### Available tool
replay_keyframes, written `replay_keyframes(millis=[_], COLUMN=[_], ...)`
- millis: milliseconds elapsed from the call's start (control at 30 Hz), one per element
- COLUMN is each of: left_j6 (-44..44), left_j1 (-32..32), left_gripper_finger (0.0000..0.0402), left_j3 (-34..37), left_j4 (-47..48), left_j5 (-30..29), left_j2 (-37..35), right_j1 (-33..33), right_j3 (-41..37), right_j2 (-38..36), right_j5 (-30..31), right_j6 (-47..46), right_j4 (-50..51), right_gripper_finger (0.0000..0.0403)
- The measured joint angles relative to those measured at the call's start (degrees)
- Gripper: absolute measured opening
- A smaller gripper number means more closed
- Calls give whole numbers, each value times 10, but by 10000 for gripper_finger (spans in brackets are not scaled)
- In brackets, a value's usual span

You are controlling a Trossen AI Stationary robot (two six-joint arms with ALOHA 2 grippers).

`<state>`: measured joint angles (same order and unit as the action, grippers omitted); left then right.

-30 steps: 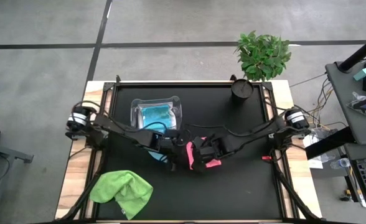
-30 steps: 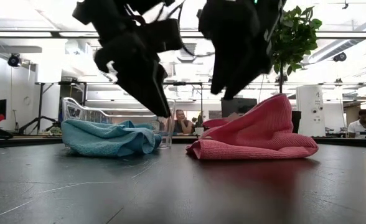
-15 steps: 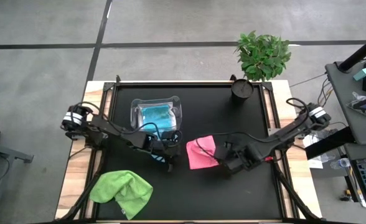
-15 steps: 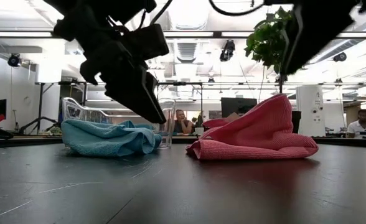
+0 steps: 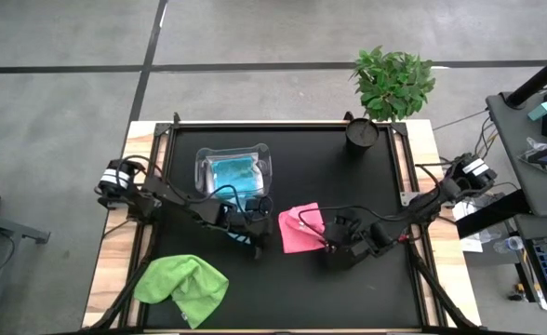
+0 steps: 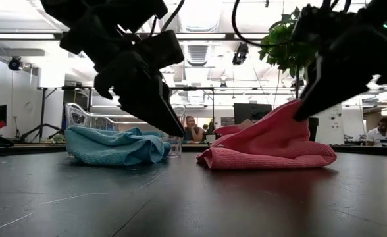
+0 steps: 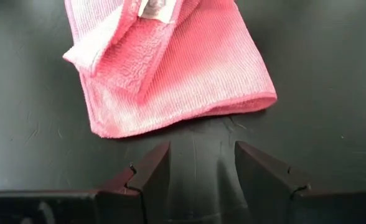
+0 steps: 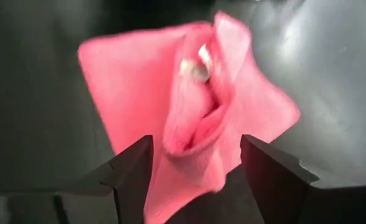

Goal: Fold microfiber towels
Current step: Fold the pink microfiber cloth

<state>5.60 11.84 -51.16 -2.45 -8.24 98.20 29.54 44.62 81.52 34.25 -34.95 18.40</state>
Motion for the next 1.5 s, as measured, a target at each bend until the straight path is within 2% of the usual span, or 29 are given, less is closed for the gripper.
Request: replay_keyframes(millis=[167, 267, 667, 767, 967, 1367, 1500], left_j6=[0, 0, 0, 0, 0, 0, -2], left_j1=[0, 0, 0, 0, -1, -1, -1], left_gripper_finger=[164, 164, 164, 164, 164, 164, 164], left_j3=[1, 1, 6, 10, 10, 11, 11], left_j4=[-17, -31, -51, -67, -71, -72, -72], left_j5=[0, 0, 2, 2, 2, 2, -21], left_j2=[21, 29, 30, 30, 30, 30, 29], right_j1=[0, 0, 0, -2, -8, -26, -26], right_j3=[0, 0, 0, 0, 0, 0, 0], right_j2=[0, 0, 0, 0, 14, 108, 122], right_j5=[18, 17, 6, -15, -21, -47, -54], right_j6=[13, 11, 4, -1, -11, -4, -1], right_j4=[-20, -30, -78, -125, -205, -329, -348], right_gripper_finger=[228, 207, 19, 11, 9, 9, 9])
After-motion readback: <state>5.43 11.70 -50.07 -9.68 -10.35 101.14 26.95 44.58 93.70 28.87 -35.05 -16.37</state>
